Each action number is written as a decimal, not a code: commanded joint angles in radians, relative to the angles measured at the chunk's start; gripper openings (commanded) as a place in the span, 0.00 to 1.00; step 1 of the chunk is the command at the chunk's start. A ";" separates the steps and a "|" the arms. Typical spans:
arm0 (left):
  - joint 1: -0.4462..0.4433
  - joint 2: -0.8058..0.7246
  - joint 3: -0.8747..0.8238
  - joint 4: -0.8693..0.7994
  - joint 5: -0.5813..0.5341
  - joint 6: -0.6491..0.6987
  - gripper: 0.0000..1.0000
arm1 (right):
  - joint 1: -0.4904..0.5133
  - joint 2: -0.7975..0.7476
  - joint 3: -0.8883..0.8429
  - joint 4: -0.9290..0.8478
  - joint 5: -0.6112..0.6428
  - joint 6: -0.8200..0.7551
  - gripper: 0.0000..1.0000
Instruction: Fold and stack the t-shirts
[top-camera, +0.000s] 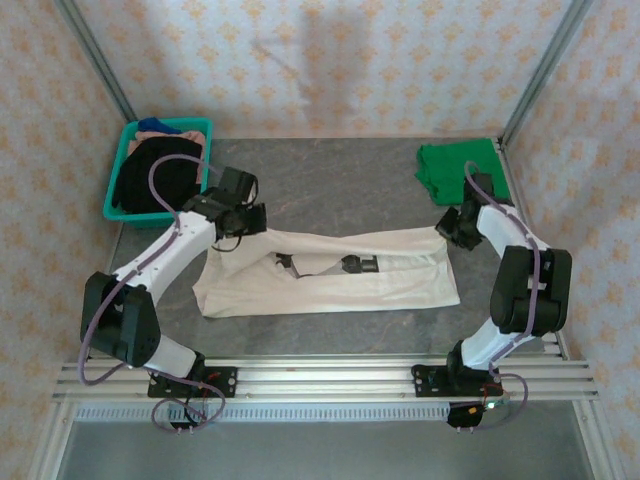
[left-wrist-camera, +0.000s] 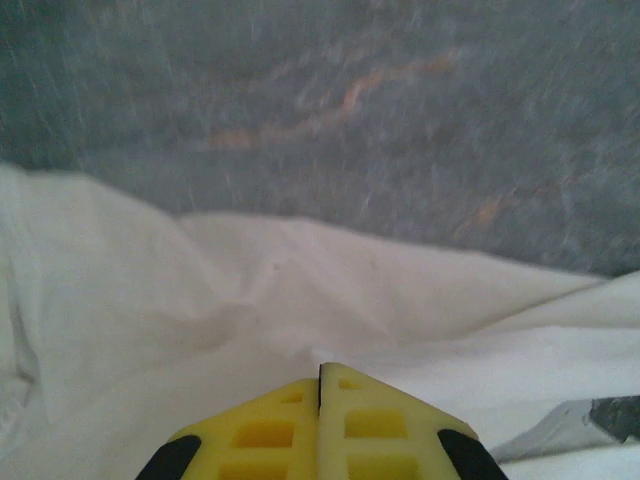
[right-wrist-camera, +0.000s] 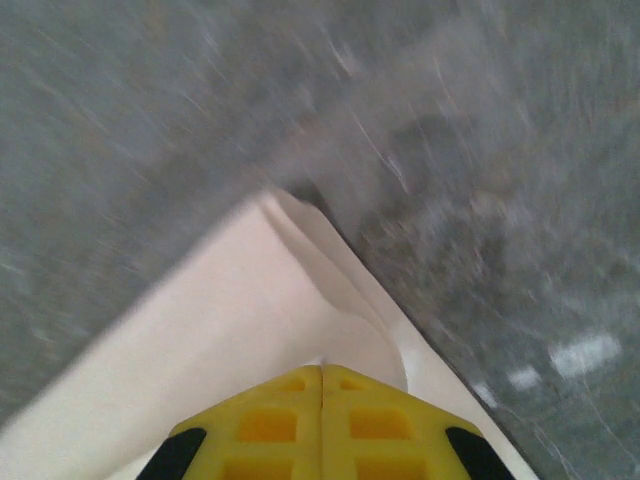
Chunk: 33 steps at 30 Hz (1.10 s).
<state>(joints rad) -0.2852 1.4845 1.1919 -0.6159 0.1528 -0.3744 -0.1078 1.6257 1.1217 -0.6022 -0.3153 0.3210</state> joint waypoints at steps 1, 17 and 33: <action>0.045 0.069 0.151 -0.040 -0.040 0.091 0.00 | -0.001 0.041 0.142 -0.015 0.011 0.018 0.00; -0.004 -0.157 -0.199 0.048 -0.150 0.041 0.00 | 0.000 -0.049 -0.071 0.149 0.003 0.013 0.00; -0.141 -0.403 -0.565 0.127 -0.180 -0.182 0.15 | -0.001 -0.174 -0.240 0.001 0.084 0.021 0.29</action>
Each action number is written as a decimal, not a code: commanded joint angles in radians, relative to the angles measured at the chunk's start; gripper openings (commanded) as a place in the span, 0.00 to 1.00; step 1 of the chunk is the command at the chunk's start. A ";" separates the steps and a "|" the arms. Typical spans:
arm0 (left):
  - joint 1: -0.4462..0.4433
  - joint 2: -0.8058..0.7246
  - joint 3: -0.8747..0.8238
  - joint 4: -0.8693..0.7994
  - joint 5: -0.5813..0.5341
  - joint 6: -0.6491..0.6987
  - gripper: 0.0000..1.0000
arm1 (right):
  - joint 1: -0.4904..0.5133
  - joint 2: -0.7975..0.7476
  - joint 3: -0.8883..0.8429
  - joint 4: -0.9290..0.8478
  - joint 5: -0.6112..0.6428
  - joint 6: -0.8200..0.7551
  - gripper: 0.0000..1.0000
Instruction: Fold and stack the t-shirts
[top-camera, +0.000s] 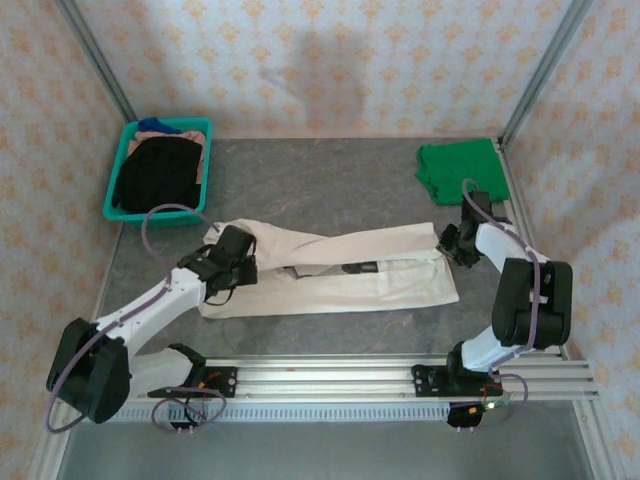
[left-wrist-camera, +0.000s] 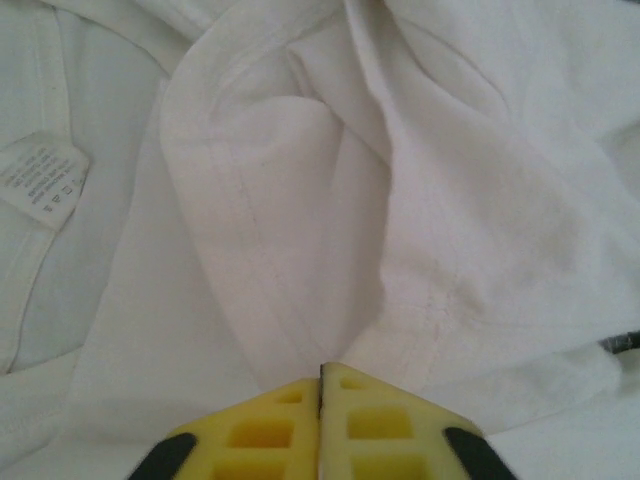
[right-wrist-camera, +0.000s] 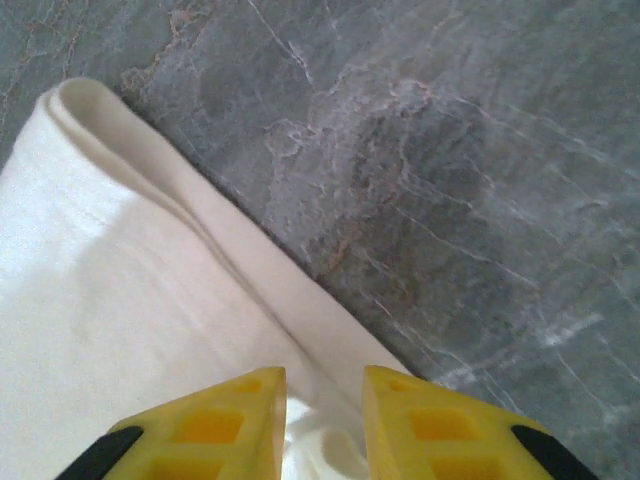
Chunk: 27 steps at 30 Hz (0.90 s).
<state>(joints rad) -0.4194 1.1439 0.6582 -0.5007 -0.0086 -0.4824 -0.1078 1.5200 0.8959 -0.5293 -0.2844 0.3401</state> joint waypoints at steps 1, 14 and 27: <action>-0.006 -0.084 -0.045 0.014 -0.007 -0.081 0.19 | -0.001 -0.088 -0.015 -0.084 0.055 0.007 0.30; -0.005 -0.099 -0.002 -0.024 -0.091 -0.110 0.60 | 0.125 -0.021 -0.004 0.100 -0.047 0.079 0.32; 0.163 0.330 0.226 0.049 0.044 -0.139 0.50 | 0.099 0.085 -0.072 0.129 0.045 0.111 0.17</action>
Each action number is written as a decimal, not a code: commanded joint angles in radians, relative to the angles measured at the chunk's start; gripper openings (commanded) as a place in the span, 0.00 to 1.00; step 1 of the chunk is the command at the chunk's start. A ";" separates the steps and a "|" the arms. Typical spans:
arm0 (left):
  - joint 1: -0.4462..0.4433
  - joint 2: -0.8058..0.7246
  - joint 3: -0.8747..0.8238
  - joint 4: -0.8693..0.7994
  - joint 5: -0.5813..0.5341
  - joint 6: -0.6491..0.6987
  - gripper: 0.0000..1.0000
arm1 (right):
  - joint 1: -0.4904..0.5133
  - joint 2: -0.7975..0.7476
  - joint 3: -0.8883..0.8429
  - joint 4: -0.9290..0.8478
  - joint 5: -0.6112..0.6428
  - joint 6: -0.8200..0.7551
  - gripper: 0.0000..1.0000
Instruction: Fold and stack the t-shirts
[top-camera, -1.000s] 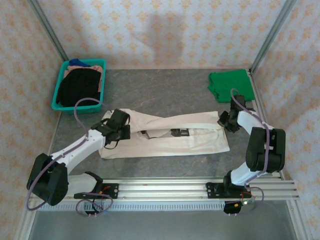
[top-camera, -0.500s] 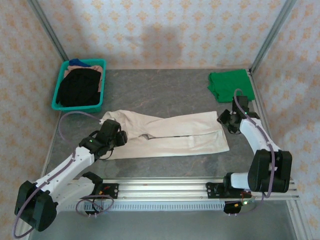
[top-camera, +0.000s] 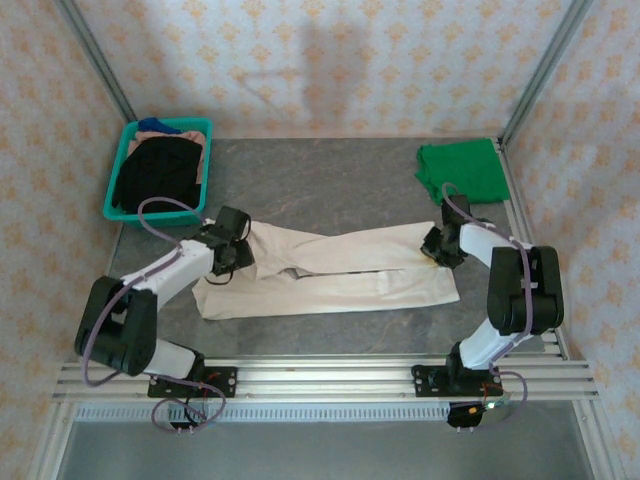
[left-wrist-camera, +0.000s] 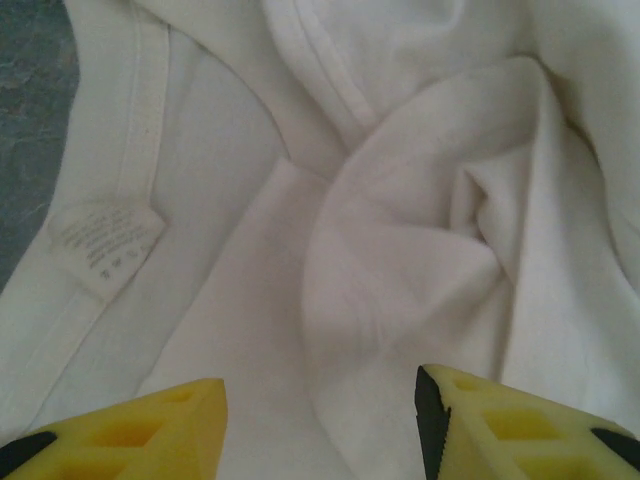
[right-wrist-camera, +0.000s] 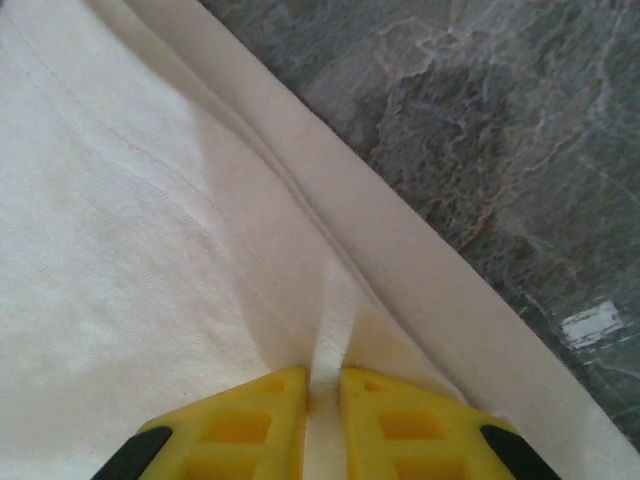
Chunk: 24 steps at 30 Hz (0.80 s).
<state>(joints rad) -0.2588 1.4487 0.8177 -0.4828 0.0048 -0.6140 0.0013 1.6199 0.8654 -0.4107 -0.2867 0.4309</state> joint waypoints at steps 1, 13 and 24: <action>0.004 0.040 0.078 0.033 0.029 -0.008 0.47 | -0.011 -0.022 -0.047 0.014 0.045 0.021 0.17; 0.024 0.074 0.104 -0.014 -0.003 -0.013 0.18 | -0.034 -0.032 -0.032 -0.013 0.055 -0.006 0.17; 0.019 -0.201 0.065 -0.147 0.016 -0.027 0.00 | -0.075 -0.050 -0.048 -0.005 0.047 -0.022 0.17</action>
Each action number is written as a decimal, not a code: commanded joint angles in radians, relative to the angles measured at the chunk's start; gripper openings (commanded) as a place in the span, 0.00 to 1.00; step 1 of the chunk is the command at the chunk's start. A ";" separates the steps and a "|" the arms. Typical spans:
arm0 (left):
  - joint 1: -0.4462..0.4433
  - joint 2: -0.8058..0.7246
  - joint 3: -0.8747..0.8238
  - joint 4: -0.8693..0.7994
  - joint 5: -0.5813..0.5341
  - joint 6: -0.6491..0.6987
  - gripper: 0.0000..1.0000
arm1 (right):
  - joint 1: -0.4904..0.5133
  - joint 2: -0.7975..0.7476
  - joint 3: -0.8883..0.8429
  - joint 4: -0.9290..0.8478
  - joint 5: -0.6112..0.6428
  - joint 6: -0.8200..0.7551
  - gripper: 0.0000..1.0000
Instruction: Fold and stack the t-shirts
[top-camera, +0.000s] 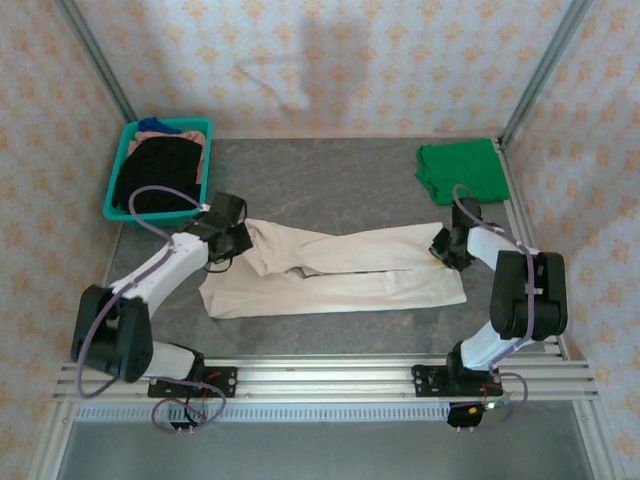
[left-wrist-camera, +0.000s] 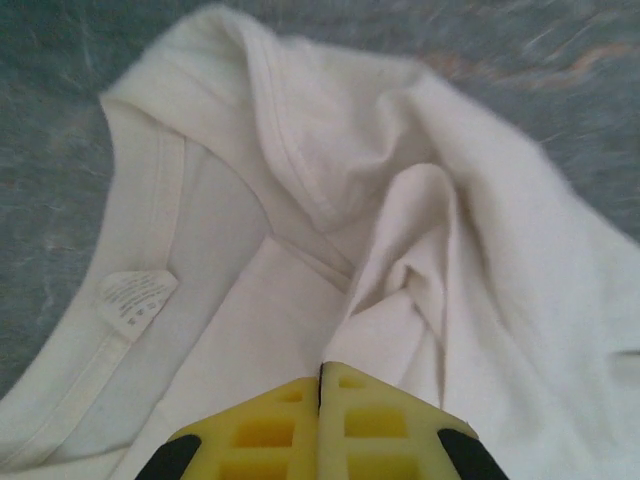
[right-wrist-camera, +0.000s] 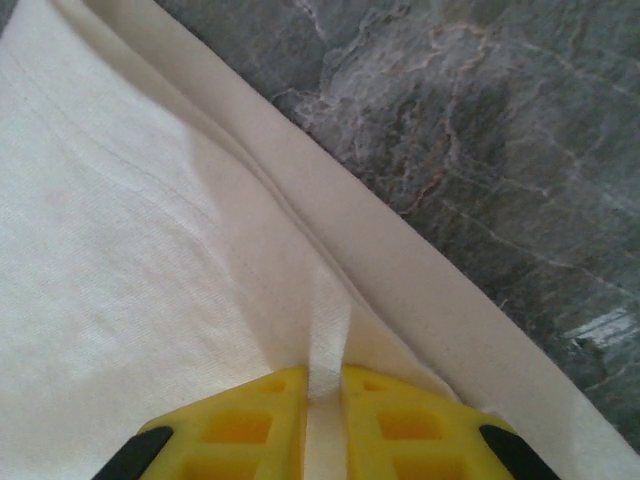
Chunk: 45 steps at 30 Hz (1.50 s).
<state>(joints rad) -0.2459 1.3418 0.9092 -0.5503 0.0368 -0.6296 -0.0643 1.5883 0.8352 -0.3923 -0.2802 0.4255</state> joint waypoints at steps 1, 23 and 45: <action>0.004 -0.124 -0.039 -0.089 -0.014 -0.019 0.00 | -0.008 -0.014 -0.016 -0.022 0.038 -0.018 0.17; -0.210 -0.468 -0.300 -0.147 -0.180 -0.252 0.73 | 0.003 -0.115 -0.013 -0.058 0.056 -0.043 0.18; -0.020 0.054 -0.072 0.076 -0.033 0.004 0.39 | 0.003 -0.143 -0.045 -0.048 0.046 -0.059 0.18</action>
<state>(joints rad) -0.2729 1.3979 0.8433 -0.5095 -0.0105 -0.6445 -0.0643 1.4536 0.7887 -0.4294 -0.2581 0.3840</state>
